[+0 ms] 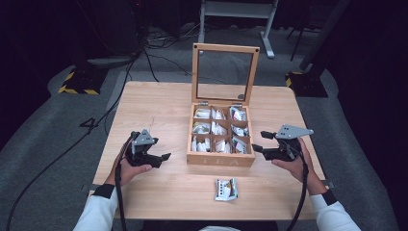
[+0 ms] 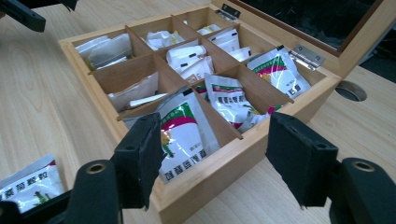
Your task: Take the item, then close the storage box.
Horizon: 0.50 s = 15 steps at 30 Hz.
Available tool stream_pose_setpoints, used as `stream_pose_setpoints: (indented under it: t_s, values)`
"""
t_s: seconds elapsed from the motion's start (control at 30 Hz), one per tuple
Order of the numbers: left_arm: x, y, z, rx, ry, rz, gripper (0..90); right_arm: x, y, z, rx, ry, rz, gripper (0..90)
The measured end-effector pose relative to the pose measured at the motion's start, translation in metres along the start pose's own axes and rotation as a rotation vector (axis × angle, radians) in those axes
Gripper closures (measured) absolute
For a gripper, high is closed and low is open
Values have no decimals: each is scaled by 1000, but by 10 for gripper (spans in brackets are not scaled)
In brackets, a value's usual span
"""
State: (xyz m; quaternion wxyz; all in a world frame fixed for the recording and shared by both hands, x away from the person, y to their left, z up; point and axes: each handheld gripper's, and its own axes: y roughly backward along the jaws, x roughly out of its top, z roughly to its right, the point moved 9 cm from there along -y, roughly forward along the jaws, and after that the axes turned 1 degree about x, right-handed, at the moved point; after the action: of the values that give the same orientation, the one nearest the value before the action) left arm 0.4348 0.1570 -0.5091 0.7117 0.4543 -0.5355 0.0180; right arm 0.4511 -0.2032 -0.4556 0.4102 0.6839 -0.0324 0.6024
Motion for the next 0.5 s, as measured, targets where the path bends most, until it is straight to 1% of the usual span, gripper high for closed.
stream_pose_setpoints:
  t_s: [0.03,0.07,0.1,0.13,0.17,0.23,0.27,0.33,0.4,0.43,0.5]
  values:
    - [5,-1,0,3,-8,12,203,0,-1,2,1,-4,-2,345]
    - [9,-3,3,-13,5,18,204,0,-2,4,3,-14,-5,342]
    - [12,-4,3,-20,3,14,201,0,-3,7,4,-25,-9,340]
    - [17,-6,3,-13,-11,14,194,1,-4,10,-5,-31,-7,340]
    - [22,-7,3,-13,-14,27,193,2,-4,13,-14,-37,-3,339]
    - [30,-9,4,-25,-9,33,191,5,-5,19,-15,-50,7,335]
    - [35,-11,3,-12,-19,36,188,6,-6,21,-24,-49,6,335]
    - [42,-14,4,-15,-29,40,188,9,-8,27,-36,-55,2,335]
    - [50,-18,1,-5,-37,42,186,12,-10,33,-46,-58,-1,335]
    - [54,-21,-1,3,-37,48,187,14,-11,36,-50,-62,8,337]
    - [61,-27,-5,13,-24,40,186,18,-13,42,-57,-76,5,337]
